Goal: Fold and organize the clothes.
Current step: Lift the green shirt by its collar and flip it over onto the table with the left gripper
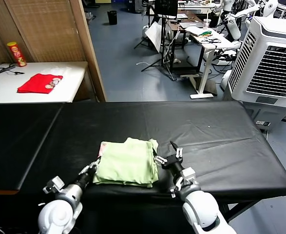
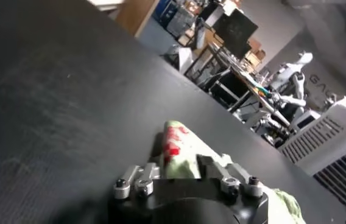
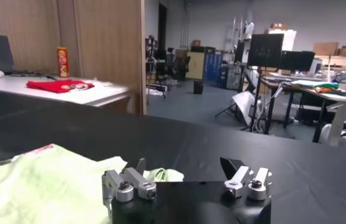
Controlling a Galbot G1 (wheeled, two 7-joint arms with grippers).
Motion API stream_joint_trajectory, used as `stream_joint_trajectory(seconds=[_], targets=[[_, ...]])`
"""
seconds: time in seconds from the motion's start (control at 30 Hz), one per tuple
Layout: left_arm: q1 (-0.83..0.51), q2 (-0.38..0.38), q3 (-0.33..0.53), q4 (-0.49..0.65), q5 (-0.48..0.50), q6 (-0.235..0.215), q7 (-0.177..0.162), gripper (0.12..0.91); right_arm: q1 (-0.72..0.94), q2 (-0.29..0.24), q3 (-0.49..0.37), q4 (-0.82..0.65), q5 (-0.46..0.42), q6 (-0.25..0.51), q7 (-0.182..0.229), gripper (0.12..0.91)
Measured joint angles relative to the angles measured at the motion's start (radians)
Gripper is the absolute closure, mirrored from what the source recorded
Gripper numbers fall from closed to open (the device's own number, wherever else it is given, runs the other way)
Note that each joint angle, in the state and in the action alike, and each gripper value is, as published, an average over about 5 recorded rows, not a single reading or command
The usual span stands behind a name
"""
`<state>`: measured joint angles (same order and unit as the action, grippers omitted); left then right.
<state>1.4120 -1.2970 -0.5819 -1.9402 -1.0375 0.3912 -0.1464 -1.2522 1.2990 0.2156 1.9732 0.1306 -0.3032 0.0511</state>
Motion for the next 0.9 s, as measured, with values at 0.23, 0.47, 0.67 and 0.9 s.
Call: stream_joint_trajectory(seconds=[0.23,0.47,0.67,0.9], targets=[[0.000,0.008,0.004,-0.018,0.131,-0.014,0.002,0.900,-0.014,0.015,0.016,0.003,-0.042,0.003,0.007,0.227],[0.010,0.075,-0.027,-0.054,0.508,-0.025,0.019,0.900,-0.034,0.024,0.046,0.014,-0.063,0.002,0.017,0.227],[0.037,0.222,-0.108,-0.062,0.721,-0.044,0.031,0.900,-0.041,0.027,0.066,0.022,-0.071,0.000,0.024,0.227],[0.090,0.399,-0.235,-0.098,0.860,-0.053,0.033,0.900,-0.037,0.039,0.062,0.022,-0.079,-0.001,0.026,0.227]])
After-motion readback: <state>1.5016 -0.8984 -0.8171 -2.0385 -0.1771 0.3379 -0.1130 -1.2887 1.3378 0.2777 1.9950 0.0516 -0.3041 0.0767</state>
